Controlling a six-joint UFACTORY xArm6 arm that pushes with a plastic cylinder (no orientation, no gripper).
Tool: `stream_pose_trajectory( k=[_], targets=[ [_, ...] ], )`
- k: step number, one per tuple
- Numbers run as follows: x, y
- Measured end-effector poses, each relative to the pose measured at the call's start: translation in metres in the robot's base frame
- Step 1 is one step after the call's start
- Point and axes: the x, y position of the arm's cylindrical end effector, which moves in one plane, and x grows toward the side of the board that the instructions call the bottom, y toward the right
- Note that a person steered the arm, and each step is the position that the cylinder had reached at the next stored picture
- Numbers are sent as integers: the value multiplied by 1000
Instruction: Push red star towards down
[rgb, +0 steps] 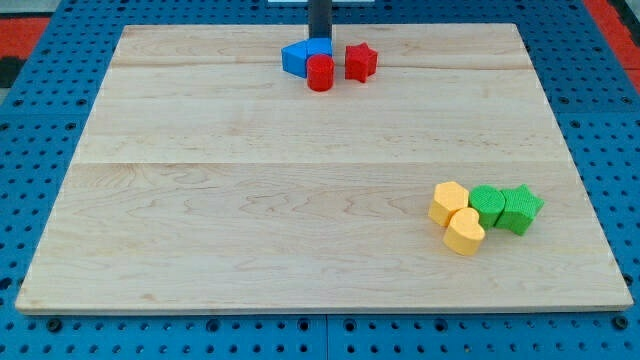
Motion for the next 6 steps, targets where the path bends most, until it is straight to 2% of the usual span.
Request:
stream_pose_trajectory(
  k=[1, 2, 3, 6],
  targets=[
    [-5, 0],
    [-33, 37],
    [-29, 71],
    [23, 54]
  ],
)
